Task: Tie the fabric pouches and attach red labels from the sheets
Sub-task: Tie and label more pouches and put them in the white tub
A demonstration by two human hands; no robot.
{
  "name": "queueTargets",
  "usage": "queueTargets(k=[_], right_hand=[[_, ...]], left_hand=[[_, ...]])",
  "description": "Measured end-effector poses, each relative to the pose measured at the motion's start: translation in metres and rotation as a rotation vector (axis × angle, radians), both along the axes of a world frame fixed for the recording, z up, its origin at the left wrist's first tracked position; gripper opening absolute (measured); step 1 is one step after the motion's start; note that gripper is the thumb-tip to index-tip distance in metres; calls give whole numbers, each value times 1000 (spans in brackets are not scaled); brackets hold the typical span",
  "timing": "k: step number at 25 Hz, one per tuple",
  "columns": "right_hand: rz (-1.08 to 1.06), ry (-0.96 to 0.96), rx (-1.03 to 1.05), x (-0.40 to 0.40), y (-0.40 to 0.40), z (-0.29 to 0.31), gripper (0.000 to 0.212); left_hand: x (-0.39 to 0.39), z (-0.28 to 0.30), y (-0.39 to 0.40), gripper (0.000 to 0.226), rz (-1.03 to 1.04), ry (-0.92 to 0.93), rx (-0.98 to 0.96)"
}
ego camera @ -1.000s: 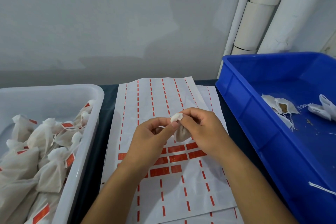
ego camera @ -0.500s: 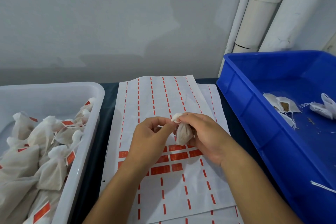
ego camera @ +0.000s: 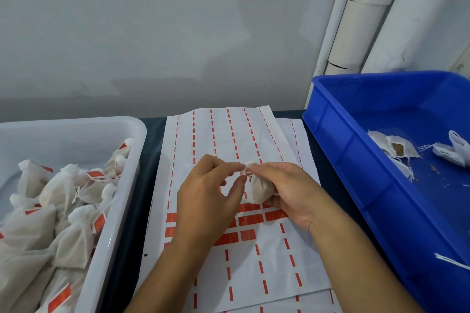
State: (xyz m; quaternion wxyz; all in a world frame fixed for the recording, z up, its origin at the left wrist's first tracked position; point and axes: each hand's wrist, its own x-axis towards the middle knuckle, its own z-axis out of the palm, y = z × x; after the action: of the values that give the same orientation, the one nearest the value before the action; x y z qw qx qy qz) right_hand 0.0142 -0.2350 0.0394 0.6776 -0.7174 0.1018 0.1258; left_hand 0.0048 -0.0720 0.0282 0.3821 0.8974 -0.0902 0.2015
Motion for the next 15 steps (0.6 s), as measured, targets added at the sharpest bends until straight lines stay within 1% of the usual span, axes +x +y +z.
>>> queueTargets(k=[4,6,9,11,13,15], right_hand=[[-8,-39,-96,-2,-1,0,21],[-4,-64,-136,-2,-1,0,18],[18,-98,-179,-4,-1,2,20],[52,-137,-245,-4,-2,2,27],[95,-215,-337,-4,-3,2,25],[137,-312,-410,-3,-3,2,20]], left_hand=[[0,3,1,29,-36,-28,38],[0,3,2,31,-37,-68,78],[1,3,3,24,-42,-65,124],[0,4,4,14,-30,-34,132],[0,7,2,7,-16,39,136],[-1,8,-1,15,-5,164,85]])
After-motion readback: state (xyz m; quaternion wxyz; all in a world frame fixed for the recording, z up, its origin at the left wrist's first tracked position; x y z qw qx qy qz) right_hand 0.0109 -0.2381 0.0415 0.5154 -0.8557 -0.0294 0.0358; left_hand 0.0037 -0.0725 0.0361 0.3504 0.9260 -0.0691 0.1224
